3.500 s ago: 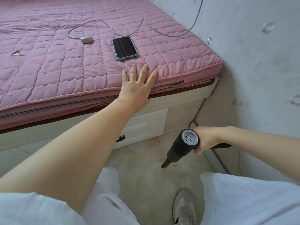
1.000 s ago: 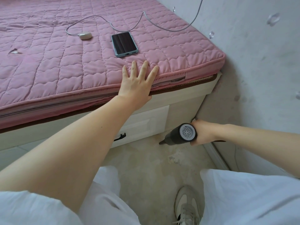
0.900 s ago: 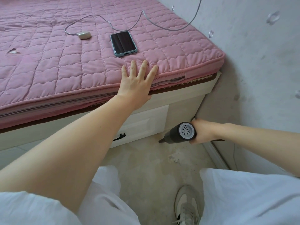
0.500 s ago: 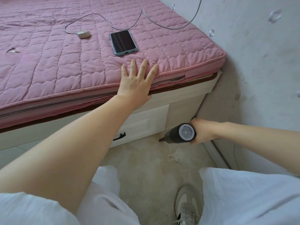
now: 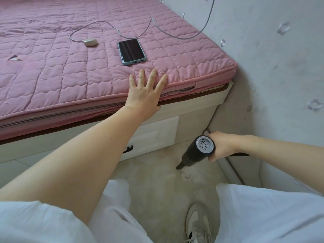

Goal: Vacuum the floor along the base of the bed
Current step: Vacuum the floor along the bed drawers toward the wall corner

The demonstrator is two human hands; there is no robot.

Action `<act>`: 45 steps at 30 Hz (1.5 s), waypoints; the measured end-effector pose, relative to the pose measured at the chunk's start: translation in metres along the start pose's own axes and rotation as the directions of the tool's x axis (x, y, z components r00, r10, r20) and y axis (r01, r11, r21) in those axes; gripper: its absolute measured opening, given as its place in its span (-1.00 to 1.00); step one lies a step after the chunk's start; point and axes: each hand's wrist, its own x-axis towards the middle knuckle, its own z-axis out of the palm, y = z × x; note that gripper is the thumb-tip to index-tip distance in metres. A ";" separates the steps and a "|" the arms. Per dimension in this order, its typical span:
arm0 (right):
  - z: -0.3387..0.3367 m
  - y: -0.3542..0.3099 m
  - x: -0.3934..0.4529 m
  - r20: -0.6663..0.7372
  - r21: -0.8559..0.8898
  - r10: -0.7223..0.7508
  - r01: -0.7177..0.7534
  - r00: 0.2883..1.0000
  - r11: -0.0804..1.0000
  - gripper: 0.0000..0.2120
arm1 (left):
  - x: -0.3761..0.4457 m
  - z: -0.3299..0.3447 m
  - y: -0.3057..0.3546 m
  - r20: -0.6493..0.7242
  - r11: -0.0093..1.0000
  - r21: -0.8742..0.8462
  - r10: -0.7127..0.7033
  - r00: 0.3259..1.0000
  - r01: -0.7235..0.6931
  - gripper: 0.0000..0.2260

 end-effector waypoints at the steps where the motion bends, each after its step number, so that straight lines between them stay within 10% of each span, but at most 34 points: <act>1: -0.001 0.000 -0.001 -0.004 0.001 0.001 -0.001 1.000 1.000 -0.68 | 0.000 0.000 0.000 -0.002 1.000 -0.003 0.000 1.000 0.000 -0.14; 45: -0.004 0.007 -0.018 0.081 0.059 0.004 -0.009 0.997 0.998 -0.74 | 0.013 -0.006 0.021 -0.012 0.999 -0.004 0.033 0.999 -0.033 -0.12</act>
